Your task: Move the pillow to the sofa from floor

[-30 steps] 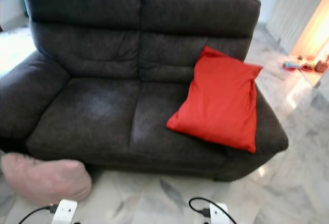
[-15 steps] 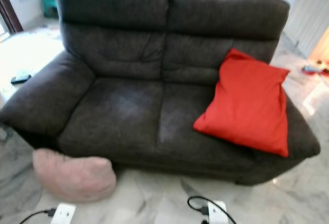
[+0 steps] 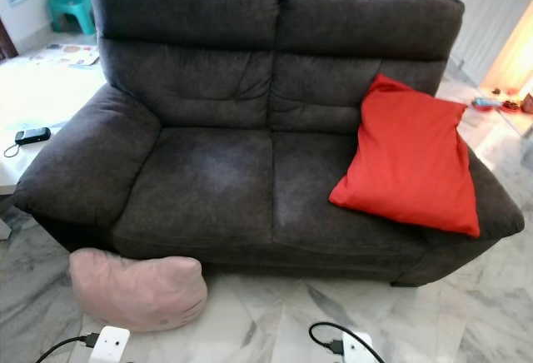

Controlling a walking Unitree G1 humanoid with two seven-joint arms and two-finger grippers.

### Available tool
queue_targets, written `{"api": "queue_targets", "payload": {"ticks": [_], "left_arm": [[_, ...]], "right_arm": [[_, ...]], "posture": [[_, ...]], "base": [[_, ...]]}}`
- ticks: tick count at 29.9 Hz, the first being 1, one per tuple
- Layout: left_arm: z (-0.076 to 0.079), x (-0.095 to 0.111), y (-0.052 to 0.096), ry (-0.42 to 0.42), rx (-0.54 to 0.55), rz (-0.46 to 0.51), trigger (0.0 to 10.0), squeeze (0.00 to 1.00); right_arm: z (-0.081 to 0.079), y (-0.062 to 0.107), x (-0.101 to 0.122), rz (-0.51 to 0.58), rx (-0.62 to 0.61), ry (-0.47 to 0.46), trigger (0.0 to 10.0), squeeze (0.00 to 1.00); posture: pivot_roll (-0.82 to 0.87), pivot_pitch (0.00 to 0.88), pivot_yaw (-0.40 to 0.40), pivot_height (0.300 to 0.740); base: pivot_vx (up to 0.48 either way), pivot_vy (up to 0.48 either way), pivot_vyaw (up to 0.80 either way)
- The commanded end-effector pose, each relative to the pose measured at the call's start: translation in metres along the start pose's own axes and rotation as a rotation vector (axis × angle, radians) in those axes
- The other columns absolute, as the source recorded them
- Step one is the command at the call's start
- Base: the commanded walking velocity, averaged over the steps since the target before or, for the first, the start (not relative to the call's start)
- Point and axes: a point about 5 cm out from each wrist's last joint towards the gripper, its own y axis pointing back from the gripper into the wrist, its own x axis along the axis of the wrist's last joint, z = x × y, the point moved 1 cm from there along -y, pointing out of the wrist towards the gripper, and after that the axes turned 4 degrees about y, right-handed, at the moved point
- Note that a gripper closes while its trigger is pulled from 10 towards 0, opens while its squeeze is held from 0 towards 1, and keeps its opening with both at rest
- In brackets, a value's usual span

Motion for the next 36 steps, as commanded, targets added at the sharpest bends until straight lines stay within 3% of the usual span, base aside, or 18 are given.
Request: {"api": "queue_targets", "payload": {"ticks": [1,36], "left_arm": [[0.001,-0.002,0.001,-0.009,-0.004,-0.004,10.0,0.00],[0.005,0.010,-0.002,-0.010,-0.012,0.041,10.0,0.00]], "right_arm": [[0.001,-0.001,0.005,0.014,-0.002,-0.008,10.0,0.00],[0.000,-0.001,0.007,0.026,0.013,-0.021,10.0,0.00]], "posture": [[0.02,0.000,-0.053,0.740],[0.02,0.000,-0.052,0.740]], "base": [[0.000,0.337,0.00],[0.000,0.335,0.00]]}}
